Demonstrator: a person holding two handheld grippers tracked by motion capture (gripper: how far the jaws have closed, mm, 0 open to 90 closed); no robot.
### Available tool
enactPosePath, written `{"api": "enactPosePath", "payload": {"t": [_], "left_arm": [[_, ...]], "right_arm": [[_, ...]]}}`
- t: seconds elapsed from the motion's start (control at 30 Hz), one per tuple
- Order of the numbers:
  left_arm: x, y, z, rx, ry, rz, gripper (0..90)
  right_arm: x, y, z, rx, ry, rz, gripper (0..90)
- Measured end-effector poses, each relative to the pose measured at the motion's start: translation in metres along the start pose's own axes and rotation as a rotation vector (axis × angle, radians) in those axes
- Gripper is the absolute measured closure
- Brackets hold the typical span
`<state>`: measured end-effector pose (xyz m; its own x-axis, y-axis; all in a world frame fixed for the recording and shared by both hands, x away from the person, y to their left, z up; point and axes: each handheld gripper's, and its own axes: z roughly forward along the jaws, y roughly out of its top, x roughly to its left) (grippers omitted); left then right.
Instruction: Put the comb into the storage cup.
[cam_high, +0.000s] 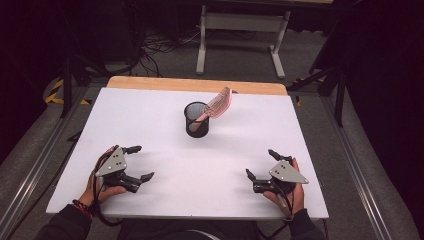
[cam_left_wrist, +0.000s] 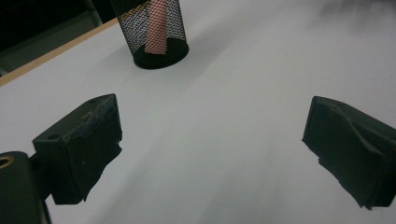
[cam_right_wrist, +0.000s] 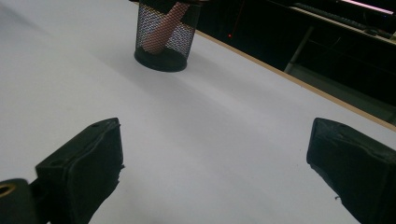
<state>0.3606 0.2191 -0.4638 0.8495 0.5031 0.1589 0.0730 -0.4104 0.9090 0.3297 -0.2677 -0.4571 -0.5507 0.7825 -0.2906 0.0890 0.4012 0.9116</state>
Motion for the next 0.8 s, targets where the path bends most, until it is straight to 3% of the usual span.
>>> {"api": "enactPosePath", "payload": {"t": [0.8], "left_arm": [[0.0052,-0.0016,0.0023,0.003,0.005,-0.022,5.1]], "right_arm": [[0.0060,0.0014,0.0012,0.000,0.010,-0.006,4.4]]}}
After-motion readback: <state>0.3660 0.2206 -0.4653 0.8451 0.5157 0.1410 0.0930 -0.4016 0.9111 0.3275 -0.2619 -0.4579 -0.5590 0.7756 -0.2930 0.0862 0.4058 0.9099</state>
